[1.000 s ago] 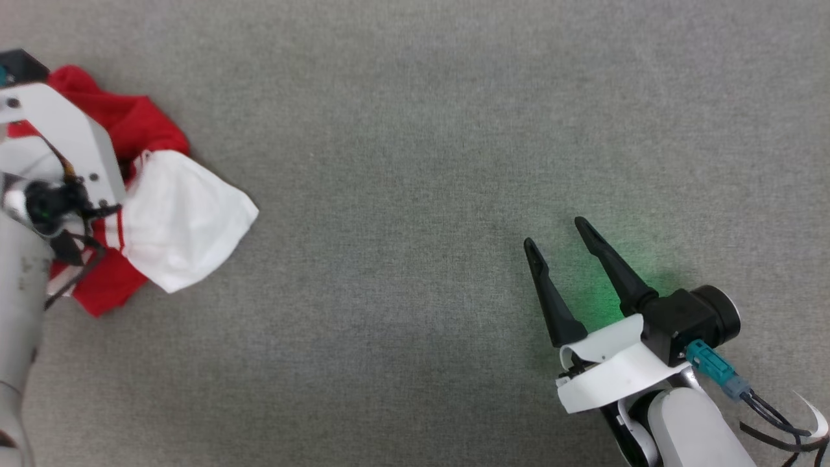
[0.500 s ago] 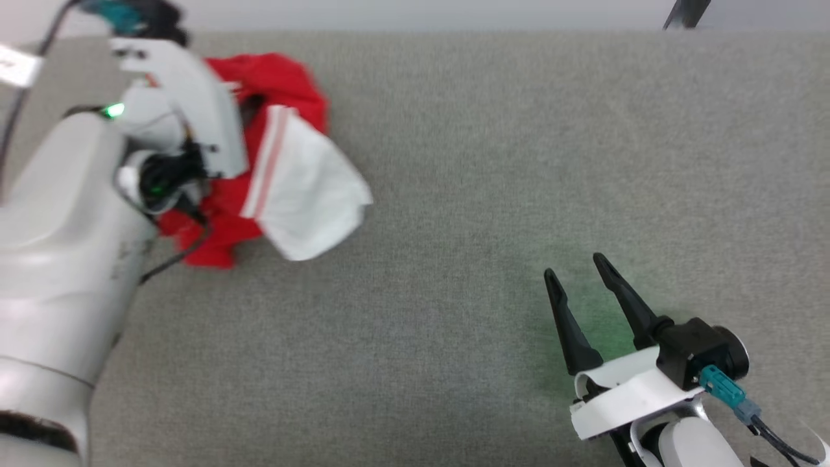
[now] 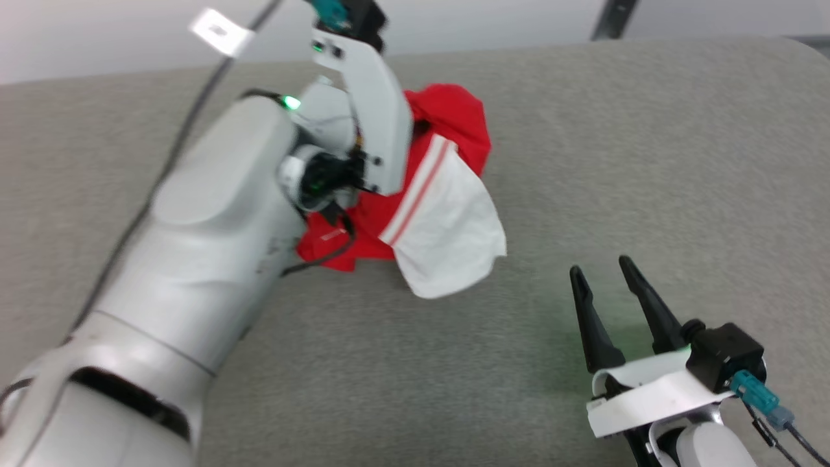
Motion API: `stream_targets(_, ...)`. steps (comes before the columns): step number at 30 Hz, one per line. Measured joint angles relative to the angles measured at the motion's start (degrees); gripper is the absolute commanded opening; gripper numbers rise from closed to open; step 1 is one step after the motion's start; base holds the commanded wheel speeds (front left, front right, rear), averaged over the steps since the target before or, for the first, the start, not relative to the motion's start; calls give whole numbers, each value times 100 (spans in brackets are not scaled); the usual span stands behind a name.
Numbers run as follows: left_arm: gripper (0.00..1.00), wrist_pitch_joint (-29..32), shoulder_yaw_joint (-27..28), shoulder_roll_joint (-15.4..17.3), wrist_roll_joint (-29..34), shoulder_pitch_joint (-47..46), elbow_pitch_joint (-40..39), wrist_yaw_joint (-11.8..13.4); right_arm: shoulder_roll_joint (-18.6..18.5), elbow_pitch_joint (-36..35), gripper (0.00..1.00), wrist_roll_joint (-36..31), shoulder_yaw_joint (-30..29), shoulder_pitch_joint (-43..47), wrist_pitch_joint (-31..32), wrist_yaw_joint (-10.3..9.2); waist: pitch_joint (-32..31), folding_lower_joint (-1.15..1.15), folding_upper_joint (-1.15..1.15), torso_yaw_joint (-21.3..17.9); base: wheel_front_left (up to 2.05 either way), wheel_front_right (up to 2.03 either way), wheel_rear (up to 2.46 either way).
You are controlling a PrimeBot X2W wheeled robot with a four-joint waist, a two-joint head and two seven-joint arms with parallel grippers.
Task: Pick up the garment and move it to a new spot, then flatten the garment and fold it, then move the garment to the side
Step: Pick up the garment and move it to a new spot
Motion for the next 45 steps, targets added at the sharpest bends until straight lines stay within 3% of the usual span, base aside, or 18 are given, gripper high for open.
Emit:
stream_targets(3,0,10,-66,-226,18,-59,312,29,-1,-78,100,103,43,-112,0,0,84,0,0,-211,0,0,0)
stream_targets(10,0,-75,-260,-371,213,-308,1059,66,-3,-264,100,483,204,-264,-1,0,382,0,0,-767,0,0,0)
stream_targets(19,0,-331,-547,-204,439,-341,1864,15,-1,-336,100,704,314,-366,-1,0,771,0,0,-1396,0,0,0)
stream_targets(26,0,-385,-712,-152,530,-490,2218,-25,-2,-387,100,735,323,-382,-1,0,987,0,0,-1665,0,0,0)
stream_targets(27,3,-407,-726,-155,528,-502,2224,-26,-1,-386,100,733,308,-382,-1,0,1004,0,0,-1679,0,0,0)
stream_targets(28,28,-459,-735,-163,515,-510,2216,-25,-2,-383,100,724,285,-381,-1,0,1009,0,0,-1678,0,0,0)
stream_targets(30,99,-561,-777,-172,486,-500,2151,-24,-1,-375,100,694,250,-369,-1,0,1005,0,0,-1650,0,0,0)
stream_targets(38,100,-964,-791,-250,-16,-275,1578,-23,3,-203,100,302,160,-310,-1,0,802,0,0,-1322,0,0,0)
stream_targets(45,100,-1577,-549,44,-727,138,833,-23,4,-36,100,-75,40,-196,-1,0,409,0,0,-873,0,0,0)
